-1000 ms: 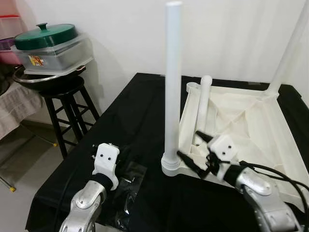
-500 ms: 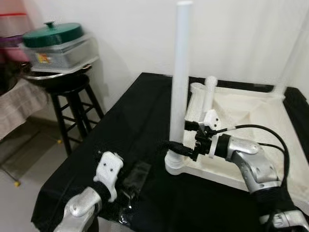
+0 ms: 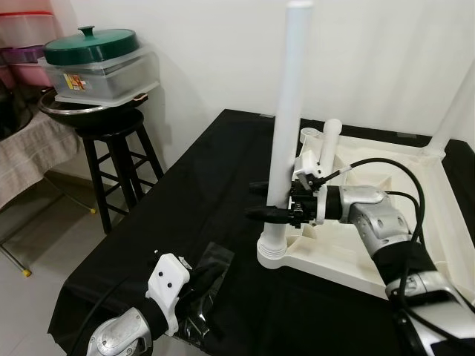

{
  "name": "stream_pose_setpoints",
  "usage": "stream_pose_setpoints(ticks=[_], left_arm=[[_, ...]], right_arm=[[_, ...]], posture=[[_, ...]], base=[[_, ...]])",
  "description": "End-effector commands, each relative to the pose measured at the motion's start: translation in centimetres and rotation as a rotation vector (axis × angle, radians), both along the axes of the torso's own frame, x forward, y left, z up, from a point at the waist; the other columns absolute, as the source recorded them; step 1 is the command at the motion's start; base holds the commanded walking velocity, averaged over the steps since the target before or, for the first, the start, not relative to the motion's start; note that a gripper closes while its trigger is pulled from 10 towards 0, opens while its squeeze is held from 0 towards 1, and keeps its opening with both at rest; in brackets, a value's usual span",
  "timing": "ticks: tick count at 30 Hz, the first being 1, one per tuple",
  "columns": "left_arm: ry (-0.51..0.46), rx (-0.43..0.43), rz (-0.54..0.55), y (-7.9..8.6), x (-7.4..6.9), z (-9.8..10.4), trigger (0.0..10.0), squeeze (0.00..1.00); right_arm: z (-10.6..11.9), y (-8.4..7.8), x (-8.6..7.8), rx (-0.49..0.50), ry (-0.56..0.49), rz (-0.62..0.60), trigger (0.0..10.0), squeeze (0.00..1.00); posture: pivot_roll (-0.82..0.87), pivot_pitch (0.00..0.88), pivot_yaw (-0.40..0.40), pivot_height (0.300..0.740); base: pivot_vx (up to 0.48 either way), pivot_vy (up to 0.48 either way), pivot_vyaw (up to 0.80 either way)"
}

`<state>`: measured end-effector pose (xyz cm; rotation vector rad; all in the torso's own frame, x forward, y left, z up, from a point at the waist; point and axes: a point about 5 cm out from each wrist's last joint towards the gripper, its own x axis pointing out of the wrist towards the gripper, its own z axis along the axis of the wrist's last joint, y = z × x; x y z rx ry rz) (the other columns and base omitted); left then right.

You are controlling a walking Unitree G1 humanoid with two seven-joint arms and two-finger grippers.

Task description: Building children table

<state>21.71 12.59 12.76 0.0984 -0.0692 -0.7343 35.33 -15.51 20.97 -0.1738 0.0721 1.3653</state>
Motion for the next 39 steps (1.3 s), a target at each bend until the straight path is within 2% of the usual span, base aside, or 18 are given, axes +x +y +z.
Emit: stream_pose_setpoints(ticks=[1,8,12,13,14,15,16,17,18,20,23,25,28,29,30,31,32,39], left_arm=[[0.018,0.000,-0.030,0.0,-0.2,-0.1,10.0,0.00],[0.025,-0.046,-0.070,-0.5,0.3,0.4,10.0,0.00],[0.022,-0.103,-0.072,-0.8,1.0,1.0,10.0,0.00],[0.020,-0.111,-0.078,-0.9,1.0,1.1,10.0,0.00],[0.020,-0.111,-0.078,-0.9,1.0,1.1,10.0,0.00],[0.019,-0.113,-0.083,-1.0,1.1,1.2,10.0,0.00],[0.019,-0.113,-0.083,-1.0,1.1,1.2,10.0,0.00],[0.016,-0.113,-0.096,-1.3,1.2,1.3,10.0,0.00],[0.021,-0.117,-0.122,-1.6,1.4,1.3,10.0,0.00],[0.031,-0.117,-0.151,-2.0,1.5,1.2,10.0,0.00],[0.041,-0.116,-0.177,-2.3,1.6,1.1,10.0,0.00],[0.098,-0.111,-0.288,-2.9,1.6,0.6,10.0,0.00],[0.137,-0.102,-0.365,-3.4,1.4,0.2,10.0,0.00],[0.146,-0.107,-0.380,-3.6,1.4,0.1,10.0,0.00],[0.151,-0.111,-0.386,-3.6,1.4,0.1,10.0,0.00],[0.154,-0.118,-0.385,-3.7,1.5,0.1,10.0,0.00],[0.156,-0.122,-0.384,-3.7,1.6,0.1,10.0,0.00],[0.153,-0.125,-0.380,-4.0,2.0,0.0,10.0,0.00]], right_arm=[[-0.5,0.0,-0.3,-0.035,0.022,0.059,0.0,0.00],[-1.8,-1.5,-1.6,-0.049,0.046,0.047,0.0,0.00],[-4.2,-2.2,-3.1,-0.106,0.035,-0.130,0.0,0.00],[-6.0,-0.7,-3.7,-0.126,0.047,-0.313,0.0,0.00],[-6.0,-0.7,-3.7,-0.126,0.047,-0.313,0.0,0.00],[-7.4,0.4,-4.2,-0.136,0.048,-0.524,0.0,0.00],[-7.4,0.4,-4.2,-0.136,0.048,-0.524,0.0,0.00],[-9.2,3.1,-6.6,-0.079,0.162,-0.700,0.0,0.00],[-9.7,4.8,-8.3,-0.093,0.161,-0.786,0.0,0.00],[-9.5,5.4,-8.9,-0.079,0.149,-0.813,0.0,0.00],[-9.2,5.3,-8.8,-0.064,0.149,-0.837,0.0,0.00],[-8.4,2.9,-6.7,-0.087,0.084,-0.945,0.0,0.00],[-8.0,2.1,-5.9,-0.093,0.076,-0.996,0.0,0.00],[-7.8,2.2,-5.9,-0.083,0.080,-0.988,10.0,0.00],[-7.7,2.4,-5.9,-0.077,0.082,-0.984,10.0,0.00],[-7.3,2.6,-5.8,-0.051,0.079,-0.946,10.0,0.87],[-6.4,3.4,-6.0,-0.017,0.076,-0.836,10.0,1.00],[-3.5,4.6,-6.7,0.005,-0.048,-0.371,10.0,1.00]], posture=[[0.07,0.000,-0.028,0.740],[0.03,0.000,-0.012,0.740],[0.01,0.000,-0.003,0.740],[0.00,0.000,-0.013,0.740],[0.00,0.000,-0.013,0.740],[0.00,0.000,-0.013,0.740],[0.00,0.000,-0.013,0.740],[0.00,0.000,-0.005,0.740],[-0.04,0.000,0.026,0.740],[-0.06,0.000,0.036,0.740],[-0.07,0.000,0.034,0.740],[-0.06,0.000,0.025,0.740],[-0.05,0.000,0.022,0.740],[-0.05,0.000,0.022,0.740],[-0.05,0.000,0.022,0.740],[-0.06,0.000,0.024,0.740],[-0.06,0.000,0.025,0.740],[-0.05,0.000,0.023,0.740]], base=[[0.000,0.000,0.00],[0.000,0.000,0.00],[0.000,0.000,0.00],[0.000,0.000,0.00],[0.000,0.000,0.00],[0.000,0.000,0.00],[0.000,0.000,0.00],[0.000,0.000,0.00],[0.000,0.000,0.00],[0.000,0.000,0.00],[0.000,0.000,0.00],[0.000,0.000,0.00],[0.000,0.000,0.00],[0.000,0.000,0.00],[0.000,0.000,0.00],[0.000,0.000,0.00],[0.000,0.000,0.00],[0.000,0.000,0.00]])
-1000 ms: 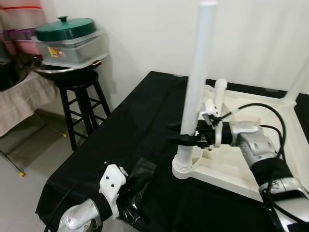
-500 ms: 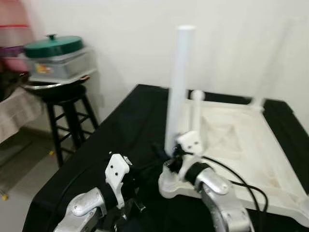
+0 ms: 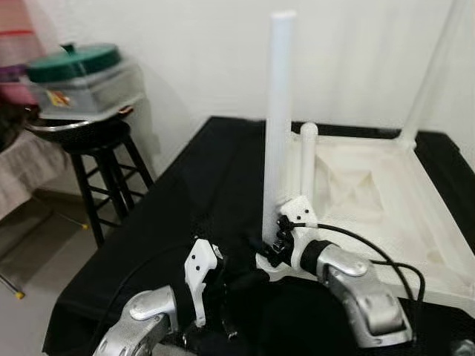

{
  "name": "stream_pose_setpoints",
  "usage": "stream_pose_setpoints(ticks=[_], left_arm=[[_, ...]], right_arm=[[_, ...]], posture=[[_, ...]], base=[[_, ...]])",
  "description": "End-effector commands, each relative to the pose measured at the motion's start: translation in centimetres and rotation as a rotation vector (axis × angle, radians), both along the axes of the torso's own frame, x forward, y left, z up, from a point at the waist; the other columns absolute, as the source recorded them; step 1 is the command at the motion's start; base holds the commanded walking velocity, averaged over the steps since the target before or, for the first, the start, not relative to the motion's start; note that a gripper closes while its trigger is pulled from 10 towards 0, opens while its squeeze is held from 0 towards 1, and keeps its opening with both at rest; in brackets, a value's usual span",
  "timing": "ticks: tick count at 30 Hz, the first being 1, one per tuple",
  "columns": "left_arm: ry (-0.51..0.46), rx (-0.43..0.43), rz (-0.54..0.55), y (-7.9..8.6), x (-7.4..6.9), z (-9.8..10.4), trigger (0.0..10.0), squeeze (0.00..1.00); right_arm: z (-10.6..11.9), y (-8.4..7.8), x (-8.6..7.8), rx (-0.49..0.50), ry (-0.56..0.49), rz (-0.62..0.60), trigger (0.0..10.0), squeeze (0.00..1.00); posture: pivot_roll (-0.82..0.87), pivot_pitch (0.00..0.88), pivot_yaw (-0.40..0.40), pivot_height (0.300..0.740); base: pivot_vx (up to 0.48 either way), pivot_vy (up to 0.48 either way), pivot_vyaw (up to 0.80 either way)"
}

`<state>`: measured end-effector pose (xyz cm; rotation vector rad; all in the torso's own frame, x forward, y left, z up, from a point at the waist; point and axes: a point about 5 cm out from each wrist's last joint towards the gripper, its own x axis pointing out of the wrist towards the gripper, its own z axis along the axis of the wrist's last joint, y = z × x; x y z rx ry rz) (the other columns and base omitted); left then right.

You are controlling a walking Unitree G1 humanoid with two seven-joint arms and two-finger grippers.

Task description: Building children table

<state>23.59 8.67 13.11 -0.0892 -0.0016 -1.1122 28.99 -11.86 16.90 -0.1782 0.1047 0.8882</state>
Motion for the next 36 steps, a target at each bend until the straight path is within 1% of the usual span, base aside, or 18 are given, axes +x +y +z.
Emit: stream_pose_setpoints(ticks=[1,2,3,7,8,9,10,11,20,24,25,26,27,28,29,30,32,36], left_arm=[[0.014,0.003,-0.001,-0.1,0.2,-0.4,10.0,0.00],[0.014,0.003,-0.001,-0.1,0.2,-0.4,10.0,0.00],[0.012,0.003,0.002,-0.1,0.3,-0.4,10.0,0.00],[0.003,0.002,0.035,0.1,0.6,-0.5,10.0,0.00],[0.001,-0.003,0.062,0.3,0.7,-0.5,10.0,0.00],[-0.001,-0.008,0.082,0.4,0.8,-0.5,10.0,0.00],[-0.001,-0.008,0.082,0.4,0.8,-0.5,10.0,0.00],[-0.003,-0.011,0.101,0.6,0.8,-0.5,10.0,0.00],[-0.001,-0.001,0.151,1.3,0.3,-1.0,10.0,0.00],[0.015,-0.005,0.137,1.2,0.0,-1.1,10.0,0.00],[0.019,-0.008,0.133,1.2,0.0,-1.1,10.0,0.00],[0.024,-0.011,0.130,1.2,-0.1,-1.2,10.0,0.00],[0.024,-0.011,0.130,1.2,-0.1,-1.2,10.0,0.00],[0.027,-0.014,0.124,1.3,-0.1,-1.1,10.0,0.00],[0.032,-0.017,0.119,1.3,-0.1,-1.1,10.0,0.00],[0.032,-0.017,0.119,1.3,-0.1,-1.1,10.0,0.00],[0.036,-0.018,0.112,1.2,0.0,-1.1,10.0,0.00],[0.042,-0.019,0.106,1.1,0.1,-1.1,10.0,0.00]], right_arm=[[0.9,0.8,-0.2,0.007,-0.031,0.198,10.0,0.14],[0.9,0.8,-0.2,0.007,-0.031,0.198,10.0,0.14],[1.0,0.7,0.2,-0.018,-0.033,0.283,10.0,0.00],[1.5,0.3,2.0,-0.008,-0.006,0.391,10.0,0.00],[1.6,0.1,2.6,0.013,0.022,0.417,8.2,0.00],[1.7,-0.1,2.9,0.028,0.045,0.442,4.9,0.00],[1.7,-0.1,2.9,0.028,0.045,0.442,4.9,0.00],[1.6,-0.4,3.1,0.040,0.067,0.465,0.0,0.00],[1.2,-2.8,3.5,0.053,0.086,0.445,0.0,0.00],[0.2,-4.0,2.7,0.006,0.056,0.293,0.0,0.00],[-0.3,-4.1,2.4,0.000,0.062,0.217,0.0,0.00],[-1.5,-3.5,2.3,-0.001,0.070,0.014,0.0,0.00],[-1.5,-3.5,2.3,-0.001,0.070,0.014,0.0,0.00],[-3.0,-3.1,1.8,0.081,0.102,-0.390,0.0,0.00],[-4.8,-1.9,-0.2,0.080,0.164,-0.554,0.0,0.00],[-4.8,-1.9,-0.2,0.080,0.164,-0.554,0.0,0.00],[-5.5,-1.0,-1.8,0.074,0.190,-0.627,0.0,0.00],[-4.7,-2.1,-0.2,0.031,0.109,-0.633,0.0,0.00]], posture=[[-0.05,0.000,0.022,0.740],[-0.05,0.000,0.022,0.740],[-0.04,0.000,0.021,0.740],[-0.03,0.000,0.021,0.740],[-0.03,0.000,0.018,0.740],[-0.02,0.000,0.018,0.740],[-0.02,0.000,0.018,0.740],[-0.02,0.000,0.016,0.740],[-0.03,0.000,0.013,0.740],[-0.05,0.000,0.007,0.740],[-0.05,0.000,0.007,0.740],[-0.05,0.000,0.000,0.740],[-0.05,0.000,0.000,0.740],[-0.07,0.000,0.008,0.740],[-0.08,0.000,0.030,0.740],[-0.08,0.000,0.030,0.740],[-0.10,0.000,0.038,0.740],[-0.06,0.000,0.017,0.740]], base=[[0.000,0.000,0.00],[0.000,0.000,0.00],[0.000,0.000,0.00],[0.000,0.000,0.00],[0.000,0.000,0.00],[0.000,0.000,0.00],[0.000,0.000,0.00],[0.000,0.000,0.00],[0.000,0.000,0.00],[0.000,0.000,0.00],[0.000,0.000,0.00],[0.000,0.000,0.00],[0.000,0.000,0.00],[0.000,0.000,0.00],[0.000,0.000,0.00],[0.000,0.000,0.00],[0.000,0.000,0.00],[0.000,0.000,0.00]])
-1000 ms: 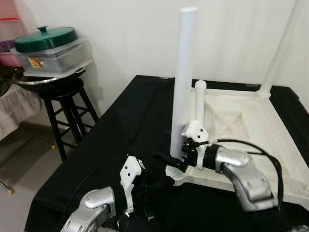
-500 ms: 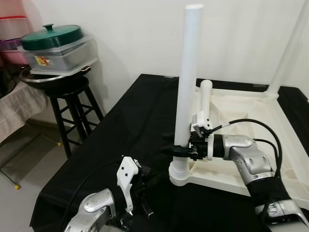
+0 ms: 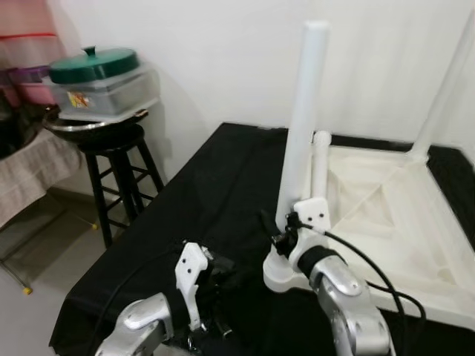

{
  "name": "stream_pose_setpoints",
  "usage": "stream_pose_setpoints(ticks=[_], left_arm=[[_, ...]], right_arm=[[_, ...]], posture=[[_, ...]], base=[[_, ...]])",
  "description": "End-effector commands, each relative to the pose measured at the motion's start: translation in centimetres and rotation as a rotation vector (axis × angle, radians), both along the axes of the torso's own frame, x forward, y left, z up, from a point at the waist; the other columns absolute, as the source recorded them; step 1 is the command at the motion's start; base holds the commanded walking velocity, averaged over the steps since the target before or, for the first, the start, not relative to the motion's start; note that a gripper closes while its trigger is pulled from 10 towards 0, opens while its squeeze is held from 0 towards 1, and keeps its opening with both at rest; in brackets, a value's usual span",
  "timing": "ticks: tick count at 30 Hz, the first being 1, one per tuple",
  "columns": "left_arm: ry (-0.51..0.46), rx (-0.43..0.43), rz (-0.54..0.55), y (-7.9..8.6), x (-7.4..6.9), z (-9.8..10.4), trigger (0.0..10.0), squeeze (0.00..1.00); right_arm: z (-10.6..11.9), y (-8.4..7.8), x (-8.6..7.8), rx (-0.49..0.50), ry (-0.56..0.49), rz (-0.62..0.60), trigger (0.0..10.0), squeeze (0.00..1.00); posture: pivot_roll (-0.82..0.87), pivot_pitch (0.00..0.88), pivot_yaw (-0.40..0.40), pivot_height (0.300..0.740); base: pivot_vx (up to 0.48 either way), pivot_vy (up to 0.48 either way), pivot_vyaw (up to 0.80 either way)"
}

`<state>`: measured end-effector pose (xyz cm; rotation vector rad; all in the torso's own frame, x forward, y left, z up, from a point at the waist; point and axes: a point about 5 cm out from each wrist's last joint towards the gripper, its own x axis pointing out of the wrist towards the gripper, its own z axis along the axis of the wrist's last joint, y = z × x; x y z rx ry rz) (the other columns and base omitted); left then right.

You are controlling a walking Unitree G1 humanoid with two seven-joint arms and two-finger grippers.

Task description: Building children table

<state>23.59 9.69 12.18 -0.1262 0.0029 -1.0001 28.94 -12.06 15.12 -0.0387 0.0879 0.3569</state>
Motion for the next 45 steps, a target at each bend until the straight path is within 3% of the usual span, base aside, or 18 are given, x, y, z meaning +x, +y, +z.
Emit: stream_pose_setpoints(ticks=[1,3,4,5,6,8,12,15,16,17,18,26,27,29,30,36,40,45], left_arm=[[0.016,0.005,-0.007,0.0,0.1,-0.1,10.0,0.00],[0.012,0.001,0.010,0.1,0.2,0.0,10.0,0.00],[0.009,0.000,0.021,0.2,0.2,0.0,10.0,0.00],[0.008,-0.005,0.036,0.3,0.3,0.0,10.0,0.00],[0.008,-0.008,0.043,0.3,0.3,0.1,10.0,0.00],[0.009,-0.010,0.046,0.3,0.4,0.1,10.0,0.00],[0.008,-0.003,0.034,0.2,0.6,0.1,10.0,0.00],[0.009,-0.003,0.033,0.1,0.7,0.1,10.0,0.00],[0.009,-0.002,0.030,0.1,0.7,0.1,10.0,0.00],[0.009,-0.002,0.030,0.1,0.7,0.1,10.0,0.00],[0.005,0.005,0.021,-0.2,0.8,0.0,10.0,0.00],[-0.003,0.019,0.018,-0.4,0.8,-0.1,10.0,0.00],[-0.005,0.020,0.019,-0.5,0.8,-0.1,10.0,0.00],[-0.006,0.020,0.020,-0.5,0.8,-0.1,10.0,0.00],[-0.007,0.020,0.021,-0.5,0.9,-0.1,10.0,0.00],[-0.009,0.018,0.022,-0.6,0.8,0.0,10.0,0.00],[-0.008,0.013,0.019,-0.5,0.7,0.1,10.0,0.00],[-0.006,0.011,0.020,-0.3,0.6,0.1,10.0,0.00]], right_arm=[[-2.7,-2.3,0.4,-0.060,0.127,-0.102,0.0,0.00],[-2.6,-2.5,1.1,-0.060,0.129,-0.122,0.0,0.00],[-2.5,-2.3,1.2,-0.055,0.129,-0.117,4.2,0.00],[-2.2,-2.0,1.3,-0.059,0.127,-0.071,10.0,0.00],[-1.8,-1.3,1.2,-0.043,0.126,-0.009,10.0,1.00],[-1.3,-0.8,1.2,-0.035,0.122,0.048,10.0,1.00],[1.7,0.4,1.3,-0.060,-0.009,0.414,10.0,1.00],[2.5,0.5,0.9,-0.091,-0.053,0.575,10.0,1.00],[2.8,0.2,0.8,-0.110,-0.058,0.665,10.0,0.25],[2.8,0.2,0.8,-0.110,-0.058,0.665,10.0,0.25],[2.9,-0.4,1.4,-0.148,-0.033,0.813,10.0,0.00],[3.3,-1.3,3.6,-0.089,0.006,0.872,10.0,0.00],[3.3,-1.5,4.1,-0.064,0.023,0.885,3.1,0.00],[3.3,-1.7,4.3,-0.052,0.034,0.895,3.1,0.00],[3.3,-2.0,4.3,-0.035,0.046,0.912,0.0,0.00],[3.7,-3.0,4.6,-0.009,0.039,0.935,0.0,0.00],[2.6,-4.2,4.0,-0.063,0.028,0.824,0.0,0.00],[1.7,-3.8,3.3,-0.064,0.041,0.727,0.0,0.00]], posture=[[-0.06,0.000,0.016,0.740],[-0.05,0.000,0.014,0.740],[-0.05,0.000,0.014,0.740],[-0.05,0.000,0.016,0.740],[-0.05,0.000,0.016,0.740],[-0.04,0.000,0.010,0.740],[-0.04,0.000,0.007,0.740],[-0.04,0.000,0.007,0.740],[-0.03,0.000,0.005,0.740],[-0.03,0.000,0.005,0.740],[-0.02,0.000,-0.003,0.740],[-0.01,0.000,-0.007,0.740],[-0.01,0.000,-0.014,0.740],[-0.01,0.000,-0.015,0.740],[0.00,0.000,-0.018,0.740],[-0.01,0.000,-0.017,0.740],[-0.02,0.000,-0.012,0.740],[-0.03,0.000,-0.015,0.740]], base=[[0.000,0.000,0.00],[0.000,0.000,0.00],[0.000,0.000,0.00],[0.000,0.000,0.00],[0.000,0.000,0.00],[0.000,0.000,0.00],[0.000,0.000,0.00],[0.000,0.000,0.00],[0.000,0.000,0.00],[0.000,0.000,0.00],[0.000,0.000,0.00],[0.000,0.000,0.00],[0.000,0.000,0.00],[0.000,0.000,0.00],[0.000,0.000,0.00],[0.000,0.000,0.00],[0.000,0.000,0.00],[0.000,0.000,0.00]])
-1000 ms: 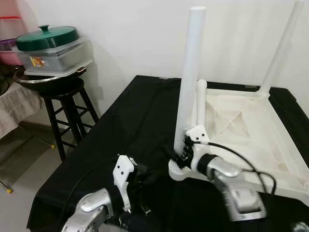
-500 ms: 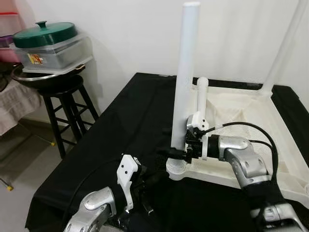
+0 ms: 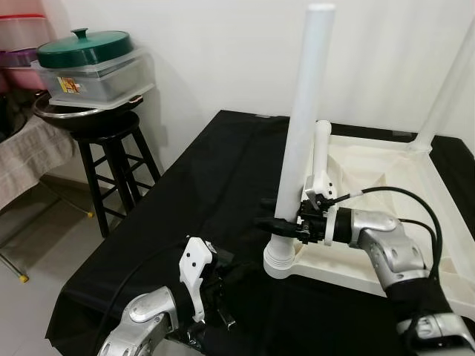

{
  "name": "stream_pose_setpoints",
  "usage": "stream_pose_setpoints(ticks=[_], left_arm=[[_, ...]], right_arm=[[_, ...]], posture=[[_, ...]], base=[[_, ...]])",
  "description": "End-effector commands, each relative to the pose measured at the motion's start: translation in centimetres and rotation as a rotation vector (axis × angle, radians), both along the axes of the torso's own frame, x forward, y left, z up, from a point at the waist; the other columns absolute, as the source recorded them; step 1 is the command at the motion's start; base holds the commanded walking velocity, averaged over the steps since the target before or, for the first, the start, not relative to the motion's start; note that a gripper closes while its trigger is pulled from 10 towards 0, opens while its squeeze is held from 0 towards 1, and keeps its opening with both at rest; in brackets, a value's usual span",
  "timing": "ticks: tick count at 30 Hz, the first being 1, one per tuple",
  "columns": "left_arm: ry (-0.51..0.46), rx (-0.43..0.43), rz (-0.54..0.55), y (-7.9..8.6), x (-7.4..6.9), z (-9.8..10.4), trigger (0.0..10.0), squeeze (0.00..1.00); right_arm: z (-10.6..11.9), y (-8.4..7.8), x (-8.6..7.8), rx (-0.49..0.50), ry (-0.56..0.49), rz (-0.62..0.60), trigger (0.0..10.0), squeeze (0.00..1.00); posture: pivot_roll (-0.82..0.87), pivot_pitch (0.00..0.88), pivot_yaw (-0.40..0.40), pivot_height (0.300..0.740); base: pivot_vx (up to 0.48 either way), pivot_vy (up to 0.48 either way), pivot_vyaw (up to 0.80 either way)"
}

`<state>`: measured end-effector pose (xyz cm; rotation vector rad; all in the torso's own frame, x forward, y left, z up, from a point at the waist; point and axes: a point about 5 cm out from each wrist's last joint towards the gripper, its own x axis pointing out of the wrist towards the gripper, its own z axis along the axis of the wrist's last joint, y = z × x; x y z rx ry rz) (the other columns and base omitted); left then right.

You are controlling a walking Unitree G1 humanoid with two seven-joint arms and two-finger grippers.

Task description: Building children table

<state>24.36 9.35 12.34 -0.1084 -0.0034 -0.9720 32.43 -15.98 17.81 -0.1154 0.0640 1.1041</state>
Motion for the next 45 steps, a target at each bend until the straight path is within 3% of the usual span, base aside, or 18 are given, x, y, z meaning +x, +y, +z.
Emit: stream_pose_setpoints(ticks=[1,2,3,6,7,10,17,18,19,23,25,28,29,30,31,40,42,45], left_arm=[[0.005,-0.003,-0.008,0.2,-0.2,0.0,10.0,0.00],[0.005,-0.003,-0.008,0.2,-0.2,0.0,10.0,0.00],[0.012,-0.010,-0.008,0.4,-0.2,0.1,10.0,0.00],[0.021,-0.018,-0.010,0.6,-0.1,0.1,10.0,0.00],[0.023,-0.017,-0.015,0.6,-0.1,0.0,10.0,0.00],[0.026,-0.013,-0.033,0.4,-0.2,0.0,10.0,0.00],[0.016,-0.012,0.005,0.5,-0.2,0.0,10.0,0.00],[0.017,-0.011,0.006,0.5,-0.1,-0.1,10.0,0.00],[0.019,-0.009,0.002,0.5,-0.1,-0.1,10.0,0.00],[0.023,-0.007,-0.006,0.5,0.1,-0.2,10.0,0.00],[0.026,-0.005,-0.007,0.5,0.1,-0.3,10.0,0.00],[0.026,0.000,-0.007,0.5,0.2,-0.4,10.0,0.00],[0.023,0.004,-0.006,0.5,0.2,-0.4,10.0,0.00],[0.023,0.004,-0.006,0.5,0.2,-0.4,10.0,0.00],[0.014,0.016,0.003,0.5,0.3,-0.5,10.0,0.00],[-0.018,0.043,0.000,1.1,0.0,-0.4,10.0,0.00],[-0.060,0.151,-0.005,2.1,-0.4,-0.9,10.0,0.00],[-0.069,0.174,0.001,2.4,-0.5,-1.0,10.0,0.00]], right_arm=[[-2.5,1.7,-0.5,-0.003,0.049,-0.285,0.0,0.00],[-2.5,1.7,-0.5,-0.003,0.049,-0.285,0.0,0.00],[-5.3,4.6,-3.0,0.036,0.193,-0.475,0.0,0.00],[-6.1,7.0,-5.2,-0.013,0.201,-0.605,0.0,0.00],[-5.3,7.0,-4.9,0.012,0.160,-0.588,0.0,0.00],[-5.7,3.3,-2.3,0.025,0.154,-0.784,0.0,0.00],[-5.6,3.7,-2.9,0.012,0.143,-0.796,0.0,0.00],[-5.3,3.8,-3.1,-0.002,0.146,-0.787,10.0,0.00],[-4.9,4.0,-3.1,0.002,0.145,-0.736,10.0,1.00],[-3.7,5.0,-3.5,0.010,0.142,-0.455,10.0,1.00],[-2.1,4.5,-3.3,-0.017,0.046,-0.226,10.0,1.00],[-1.2,3.9,-2.9,-0.040,-0.011,-0.127,10.0,0.97],[-1.0,3.6,-2.7,-0.043,-0.005,-0.088,10.0,0.58],[-1.0,3.6,-2.7,-0.043,-0.005,-0.088,10.0,0.58],[0.2,2.7,-1.7,-0.067,-0.012,0.031,10.0,0.00],[1.8,1.3,0.6,-0.118,0.009,0.162,10.0,0.00],[1.7,0.6,1.6,-0.143,0.056,0.185,7.1,0.00],[1.6,0.2,1.8,-0.148,0.073,0.187,7.1,0.00]], posture=[[-0.04,0.000,-0.020,0.740],[-0.04,0.000,-0.020,0.740],[-0.04,0.000,-0.004,0.740],[-0.06,0.000,0.011,0.740],[-0.06,0.000,0.011,0.740],[-0.04,0.000,0.001,0.740],[-0.05,0.000,0.001,0.740],[-0.04,0.000,-0.003,0.740],[-0.04,0.000,0.002,0.740],[-0.04,0.000,0.007,0.740],[-0.02,0.000,0.005,0.740],[-0.02,0.000,0.003,0.740],[-0.01,0.000,0.002,0.740],[-0.01,0.000,0.002,0.740],[0.00,0.000,-0.004,0.740],[0.01,0.000,-0.016,0.740],[0.03,0.000,-0.023,0.740],[0.03,0.000,-0.023,0.740]], base=[[0.000,0.000,0.00],[0.000,0.000,0.00],[0.000,0.000,0.00],[0.000,0.000,0.00],[0.000,0.000,0.00],[0.000,0.000,0.00],[0.000,0.000,0.00],[0.000,0.000,0.00],[0.000,0.000,0.00],[0.000,0.000,0.00],[0.000,0.000,0.00],[0.000,0.000,0.00],[0.000,0.000,0.00],[0.000,0.000,0.00],[0.000,0.000,0.00],[0.000,0.000,0.00],[0.000,0.000,0.00],[0.000,0.000,0.00]])
